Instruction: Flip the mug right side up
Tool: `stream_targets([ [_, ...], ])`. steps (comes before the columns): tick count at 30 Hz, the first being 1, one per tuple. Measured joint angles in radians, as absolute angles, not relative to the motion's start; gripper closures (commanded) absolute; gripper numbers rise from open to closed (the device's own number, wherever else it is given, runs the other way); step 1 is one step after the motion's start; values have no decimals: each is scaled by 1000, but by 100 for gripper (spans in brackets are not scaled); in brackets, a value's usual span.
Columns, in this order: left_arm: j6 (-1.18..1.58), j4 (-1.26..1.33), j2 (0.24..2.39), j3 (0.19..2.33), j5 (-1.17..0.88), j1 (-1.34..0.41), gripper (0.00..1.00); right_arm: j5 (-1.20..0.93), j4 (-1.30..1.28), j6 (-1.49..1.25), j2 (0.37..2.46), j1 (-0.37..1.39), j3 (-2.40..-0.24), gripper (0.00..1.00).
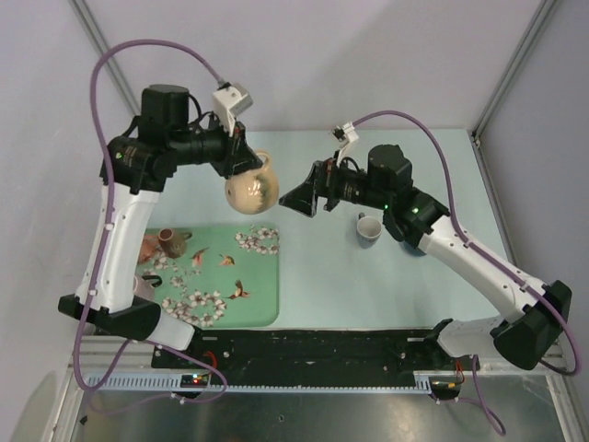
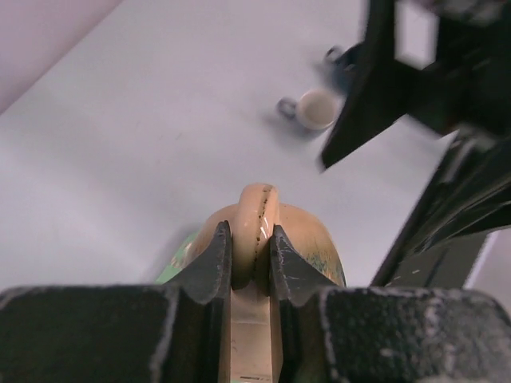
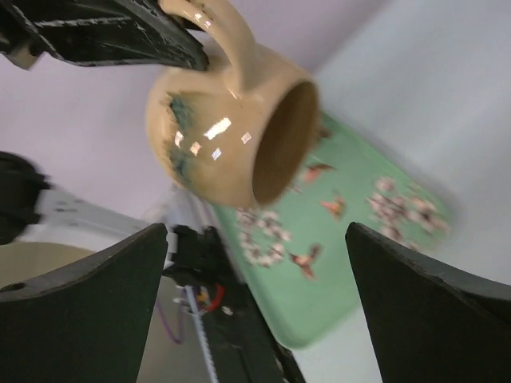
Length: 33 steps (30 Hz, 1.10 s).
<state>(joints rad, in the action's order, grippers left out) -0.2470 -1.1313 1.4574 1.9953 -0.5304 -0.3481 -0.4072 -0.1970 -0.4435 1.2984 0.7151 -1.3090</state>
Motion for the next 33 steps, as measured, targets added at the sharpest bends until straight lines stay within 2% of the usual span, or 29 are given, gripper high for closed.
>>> stream_targets([
  [3,-175,-1133,1466,2090,-641,-348,100,-512,-20,-553,1325,725,-1298,4],
  [7,-124,-1139,1467,2122,-725,-348,100,-603,160,-678,1367,732,-1294,14],
  [9,-109,-1146,1472,2122,-751,-348,100,-636,241,-735,1390,736,-1292,28],
  [11,-97,-1148,1478,2116,-774,-350,96,-662,305,-780,1408,740,-1290,60],
  [12,-94,-1146,1481,2113,-783,-351,69,-675,327,-801,1417,743,-1289,80],
  [13,-96,-1142,1481,2112,-792,-351,42,-692,351,-847,1423,741,-1280,90],
  [14,-102,-1142,1478,2111,-789,-345,21,-701,368,-883,1431,734,-1274,95],
  [15,-101,-1132,1475,2109,-785,-341,11,-722,403,-891,1439,731,-1271,97],
  [16,-107,-1124,1475,2106,-778,-343,6,-723,419,-879,1444,733,-1271,99],
  [18,-104,-1112,1471,2082,-757,-348,2,-715,373,-867,1441,736,-1268,100],
  [21,-136,-1108,1453,2021,-629,-337,1,-625,201,-756,1427,745,-1266,100],
  [26,-282,-1100,1418,1867,-332,-266,0,-302,-266,-509,1409,787,-1301,100],
  [33,-582,-1102,1404,1515,-44,-172,0,-29,-662,-360,1561,811,-1337,100],
])
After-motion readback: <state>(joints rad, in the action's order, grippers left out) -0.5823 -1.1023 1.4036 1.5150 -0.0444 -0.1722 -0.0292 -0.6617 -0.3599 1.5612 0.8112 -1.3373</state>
